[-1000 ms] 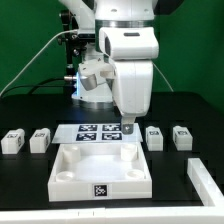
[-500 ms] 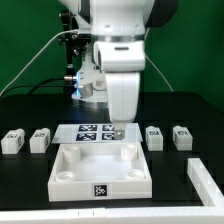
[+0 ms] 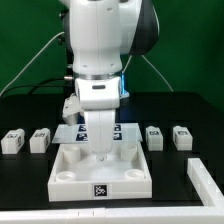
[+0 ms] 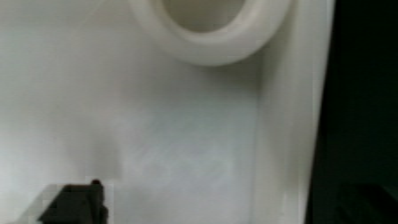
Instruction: Assemble one leg
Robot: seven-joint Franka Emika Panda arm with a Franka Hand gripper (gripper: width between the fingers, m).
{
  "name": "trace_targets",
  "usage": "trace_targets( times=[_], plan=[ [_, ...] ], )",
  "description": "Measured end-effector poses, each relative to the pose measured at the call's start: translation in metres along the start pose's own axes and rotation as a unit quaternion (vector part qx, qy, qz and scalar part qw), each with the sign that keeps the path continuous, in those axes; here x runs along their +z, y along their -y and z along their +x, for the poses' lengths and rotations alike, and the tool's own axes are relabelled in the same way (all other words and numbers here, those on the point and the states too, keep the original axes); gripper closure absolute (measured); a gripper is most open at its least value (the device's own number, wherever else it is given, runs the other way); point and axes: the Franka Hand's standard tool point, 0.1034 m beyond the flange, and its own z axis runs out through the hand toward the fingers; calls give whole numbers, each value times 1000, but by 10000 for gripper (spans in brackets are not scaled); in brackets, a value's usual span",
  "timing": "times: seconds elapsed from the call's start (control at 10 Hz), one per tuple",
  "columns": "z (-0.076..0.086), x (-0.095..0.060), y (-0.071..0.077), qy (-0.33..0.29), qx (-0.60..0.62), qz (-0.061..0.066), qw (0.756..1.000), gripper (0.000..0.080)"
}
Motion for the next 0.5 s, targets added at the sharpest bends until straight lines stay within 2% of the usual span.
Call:
trace_targets(
  times=[0.1, 0.2, 0.3, 0.4, 0.5],
  plan=[
    [0, 0, 0, 0, 0, 0, 1000, 150],
    [-1, 0, 1, 0, 1, 1, 1000, 247],
    [-1, 1, 1, 0, 1, 1, 1000, 247],
    [-1, 1, 1, 0, 1, 1, 1000, 454],
    [-1, 1, 1, 0, 1, 1, 1000, 454]
  ],
)
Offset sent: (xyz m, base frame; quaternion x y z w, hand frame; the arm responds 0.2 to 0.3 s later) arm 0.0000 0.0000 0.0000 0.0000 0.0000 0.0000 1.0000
